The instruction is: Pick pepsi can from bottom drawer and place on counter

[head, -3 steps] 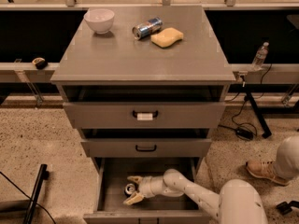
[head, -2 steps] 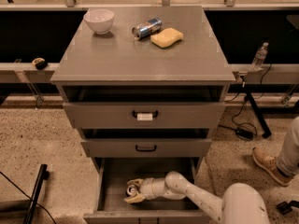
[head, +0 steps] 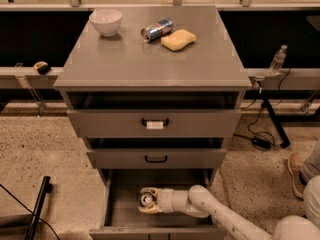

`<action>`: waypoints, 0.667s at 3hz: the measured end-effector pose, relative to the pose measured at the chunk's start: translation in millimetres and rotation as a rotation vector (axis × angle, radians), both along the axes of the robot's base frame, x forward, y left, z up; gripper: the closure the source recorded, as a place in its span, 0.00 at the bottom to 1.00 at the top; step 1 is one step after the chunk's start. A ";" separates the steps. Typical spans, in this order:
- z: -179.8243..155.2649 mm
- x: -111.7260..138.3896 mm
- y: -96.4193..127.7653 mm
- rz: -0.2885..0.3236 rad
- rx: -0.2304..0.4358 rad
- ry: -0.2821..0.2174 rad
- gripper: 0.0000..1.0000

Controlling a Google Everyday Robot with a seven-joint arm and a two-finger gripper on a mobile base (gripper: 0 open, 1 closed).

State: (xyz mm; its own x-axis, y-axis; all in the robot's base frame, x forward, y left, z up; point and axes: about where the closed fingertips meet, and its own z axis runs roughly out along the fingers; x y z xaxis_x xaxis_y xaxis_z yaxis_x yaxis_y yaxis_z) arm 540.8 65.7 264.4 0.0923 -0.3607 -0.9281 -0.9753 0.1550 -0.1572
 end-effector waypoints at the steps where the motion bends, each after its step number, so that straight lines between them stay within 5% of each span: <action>1: 62.3 -10.8 -54.4 -0.066 -0.050 -0.107 1.00; 2: 90.3 -21.7 -86.6 -0.089 -0.088 -0.146 1.00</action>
Offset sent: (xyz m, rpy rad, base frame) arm -0.0126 -0.0385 0.0457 -0.0313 -0.0819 -0.0388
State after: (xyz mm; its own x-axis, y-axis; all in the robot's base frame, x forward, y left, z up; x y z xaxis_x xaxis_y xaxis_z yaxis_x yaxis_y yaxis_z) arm 519.2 -20.8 354.7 0.1881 -0.4527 -0.8716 -0.9243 0.2186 -0.3130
